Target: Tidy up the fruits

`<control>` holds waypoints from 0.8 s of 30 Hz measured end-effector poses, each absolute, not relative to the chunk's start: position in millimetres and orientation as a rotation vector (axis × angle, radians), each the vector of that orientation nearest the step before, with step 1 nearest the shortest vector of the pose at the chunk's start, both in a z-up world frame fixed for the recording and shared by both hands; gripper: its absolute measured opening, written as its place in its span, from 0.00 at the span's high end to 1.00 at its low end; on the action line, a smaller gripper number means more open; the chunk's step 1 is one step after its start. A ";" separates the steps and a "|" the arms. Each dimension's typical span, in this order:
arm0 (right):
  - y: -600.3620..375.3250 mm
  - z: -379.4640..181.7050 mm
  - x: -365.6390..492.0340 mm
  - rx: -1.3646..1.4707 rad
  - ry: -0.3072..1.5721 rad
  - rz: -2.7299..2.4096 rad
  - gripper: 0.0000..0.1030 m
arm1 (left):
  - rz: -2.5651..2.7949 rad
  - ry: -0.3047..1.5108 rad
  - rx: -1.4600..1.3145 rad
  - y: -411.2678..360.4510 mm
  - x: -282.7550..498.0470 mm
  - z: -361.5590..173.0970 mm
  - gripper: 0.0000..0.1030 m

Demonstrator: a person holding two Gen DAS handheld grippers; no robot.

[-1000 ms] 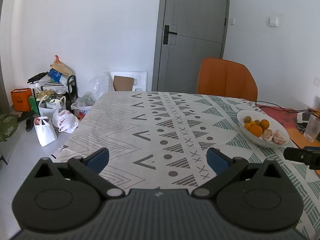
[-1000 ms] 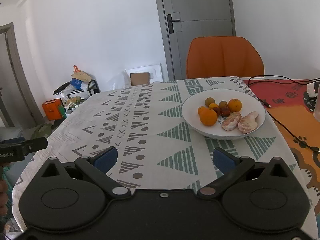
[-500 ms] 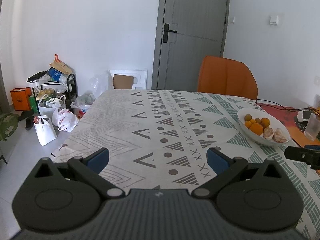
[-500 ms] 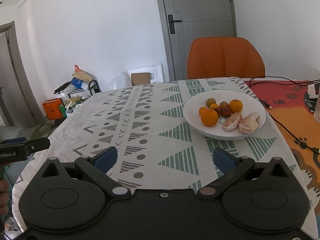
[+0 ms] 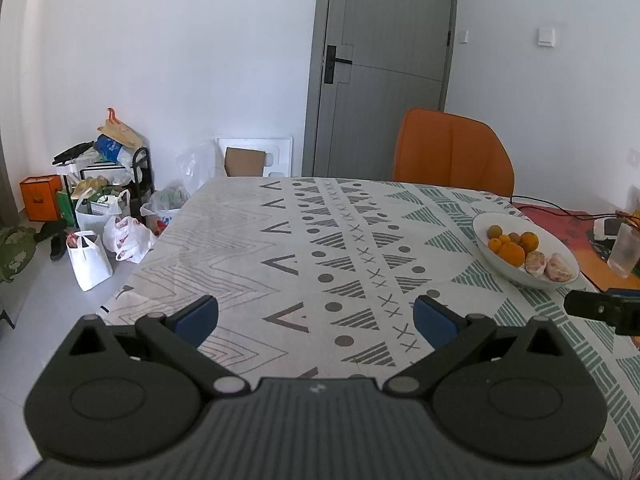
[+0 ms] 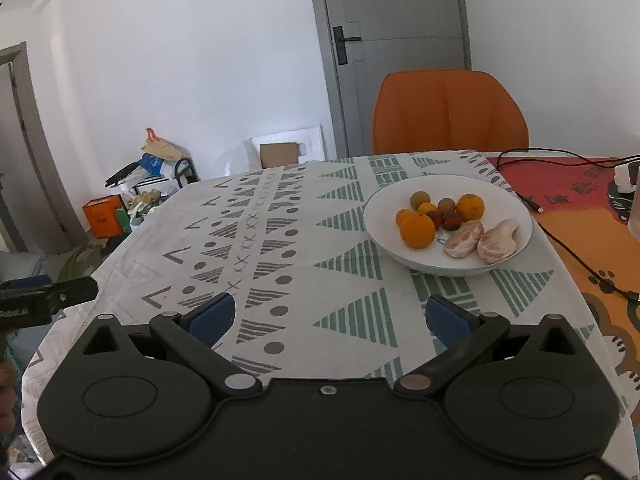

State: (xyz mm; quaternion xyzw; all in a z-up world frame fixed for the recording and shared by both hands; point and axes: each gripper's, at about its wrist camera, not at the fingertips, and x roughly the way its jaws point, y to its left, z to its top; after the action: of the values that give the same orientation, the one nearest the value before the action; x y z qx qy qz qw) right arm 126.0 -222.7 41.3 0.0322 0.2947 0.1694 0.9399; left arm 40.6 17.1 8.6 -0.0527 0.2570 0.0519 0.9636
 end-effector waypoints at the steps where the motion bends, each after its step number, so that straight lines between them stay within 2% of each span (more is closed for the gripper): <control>1: -223.1 41.2 126.6 0.069 0.602 0.346 0.00 | 0.108 0.519 -0.107 17.4 40.4 8.8 0.00; 24: -219.1 40.0 127.1 0.053 0.601 0.325 0.00 | 0.132 0.515 -0.114 20.6 36.8 12.5 0.00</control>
State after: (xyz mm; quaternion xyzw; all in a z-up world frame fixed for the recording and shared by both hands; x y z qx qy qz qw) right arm 127.1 -219.1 40.0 0.0258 0.2946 0.1594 0.9419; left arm 36.8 20.6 12.5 -0.0565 0.2544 0.0652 0.9632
